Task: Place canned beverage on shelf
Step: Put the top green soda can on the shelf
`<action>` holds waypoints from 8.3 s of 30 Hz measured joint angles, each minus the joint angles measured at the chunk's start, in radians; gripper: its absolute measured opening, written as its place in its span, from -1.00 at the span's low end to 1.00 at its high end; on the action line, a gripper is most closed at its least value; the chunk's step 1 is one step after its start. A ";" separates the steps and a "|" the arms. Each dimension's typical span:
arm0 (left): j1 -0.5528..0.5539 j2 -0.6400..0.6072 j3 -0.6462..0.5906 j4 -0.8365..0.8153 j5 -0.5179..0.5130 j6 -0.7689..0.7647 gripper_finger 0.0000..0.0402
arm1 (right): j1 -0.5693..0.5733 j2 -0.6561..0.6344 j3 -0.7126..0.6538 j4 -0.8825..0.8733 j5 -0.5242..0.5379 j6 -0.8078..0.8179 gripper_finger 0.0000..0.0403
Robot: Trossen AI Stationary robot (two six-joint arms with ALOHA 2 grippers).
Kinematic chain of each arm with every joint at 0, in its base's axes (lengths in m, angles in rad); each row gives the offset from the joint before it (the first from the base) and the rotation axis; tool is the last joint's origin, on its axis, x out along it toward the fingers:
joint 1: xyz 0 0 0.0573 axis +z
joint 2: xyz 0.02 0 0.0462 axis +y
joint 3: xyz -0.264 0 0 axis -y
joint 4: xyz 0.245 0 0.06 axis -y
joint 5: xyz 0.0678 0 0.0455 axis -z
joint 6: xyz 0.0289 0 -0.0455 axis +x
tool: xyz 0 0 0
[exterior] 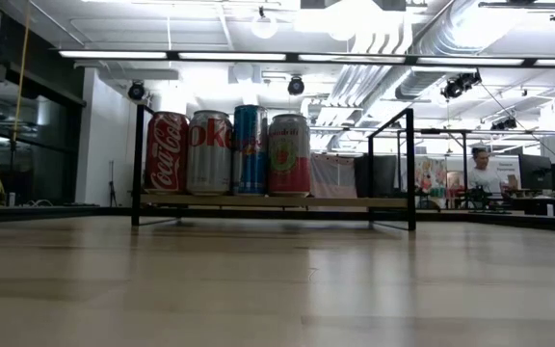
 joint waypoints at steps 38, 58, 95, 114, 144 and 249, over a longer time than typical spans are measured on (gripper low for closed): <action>-0.054 -0.155 -0.029 -0.311 -0.944 0.502 0.20 | -0.218 -0.002 -0.001 -0.175 -0.119 0.586 0.91; -0.064 -0.174 -0.027 -0.467 -1.027 0.502 -0.99 | -0.218 0.007 -0.002 -0.219 -0.123 0.587 0.91; -0.193 0.041 -0.027 -0.738 -1.122 1.172 -0.13 | -0.107 -0.003 -0.001 -0.738 0.043 0.564 0.91; -0.148 0.347 -0.027 -0.620 -1.187 1.680 0.25 | -0.096 -0.003 -0.001 -0.705 0.055 0.642 0.91; -0.160 0.133 0.047 -0.830 -1.053 0.994 -0.16 | -0.046 -0.003 -0.001 -0.572 0.086 0.544 0.91; -0.330 -0.503 -0.027 -0.397 -1.701 0.532 0.82 | -0.357 0.131 -0.001 -0.762 0.246 -0.275 0.42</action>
